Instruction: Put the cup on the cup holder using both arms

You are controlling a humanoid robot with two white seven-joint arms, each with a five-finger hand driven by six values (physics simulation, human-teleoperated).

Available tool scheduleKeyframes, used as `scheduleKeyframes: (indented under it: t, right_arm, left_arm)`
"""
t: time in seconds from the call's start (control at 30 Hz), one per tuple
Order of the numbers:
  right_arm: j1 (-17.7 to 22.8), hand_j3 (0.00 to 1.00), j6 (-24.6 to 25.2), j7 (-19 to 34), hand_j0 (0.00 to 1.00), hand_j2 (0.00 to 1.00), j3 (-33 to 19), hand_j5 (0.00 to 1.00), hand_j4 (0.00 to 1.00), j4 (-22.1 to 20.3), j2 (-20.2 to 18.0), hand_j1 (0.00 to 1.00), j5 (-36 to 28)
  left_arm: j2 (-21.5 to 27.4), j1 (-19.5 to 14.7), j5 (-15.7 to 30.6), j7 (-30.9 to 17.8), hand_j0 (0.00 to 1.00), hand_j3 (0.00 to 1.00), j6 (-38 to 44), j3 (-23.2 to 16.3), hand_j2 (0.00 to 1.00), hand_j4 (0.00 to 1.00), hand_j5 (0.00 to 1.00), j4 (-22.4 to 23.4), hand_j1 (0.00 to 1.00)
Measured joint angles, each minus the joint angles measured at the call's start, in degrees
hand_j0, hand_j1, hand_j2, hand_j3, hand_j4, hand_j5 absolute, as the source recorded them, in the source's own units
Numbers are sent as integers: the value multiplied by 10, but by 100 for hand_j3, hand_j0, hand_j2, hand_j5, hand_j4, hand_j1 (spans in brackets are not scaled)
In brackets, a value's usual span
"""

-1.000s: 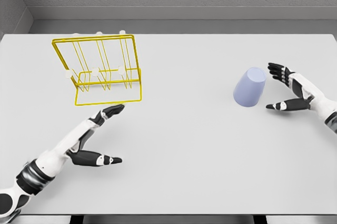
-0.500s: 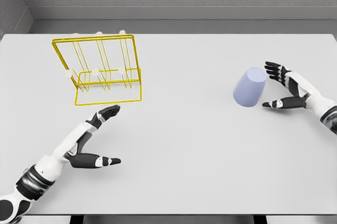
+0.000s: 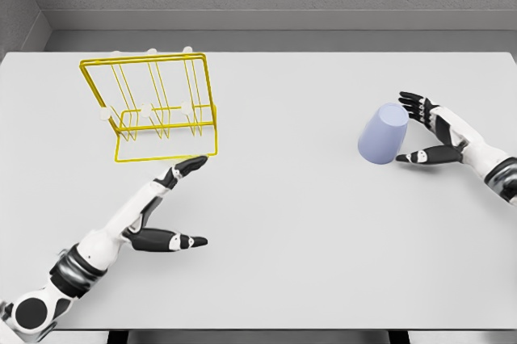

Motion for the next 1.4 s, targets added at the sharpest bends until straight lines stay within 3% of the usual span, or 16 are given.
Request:
scheduleKeyframes:
  t: [0.43,1.4]
  right_arm:
    - [-4,100,-2,0,100,100,12,100,100,-2,5,100,0]
    - [-5,100,-7,0,100,100,20,100,100,-8,13,100,2]
  left_arm:
    - [-54,2,8,0,100,100,0,-10,100,100,100,0,100]
    - [-54,6,28,0,100,100,0,-12,100,100,100,0,100]
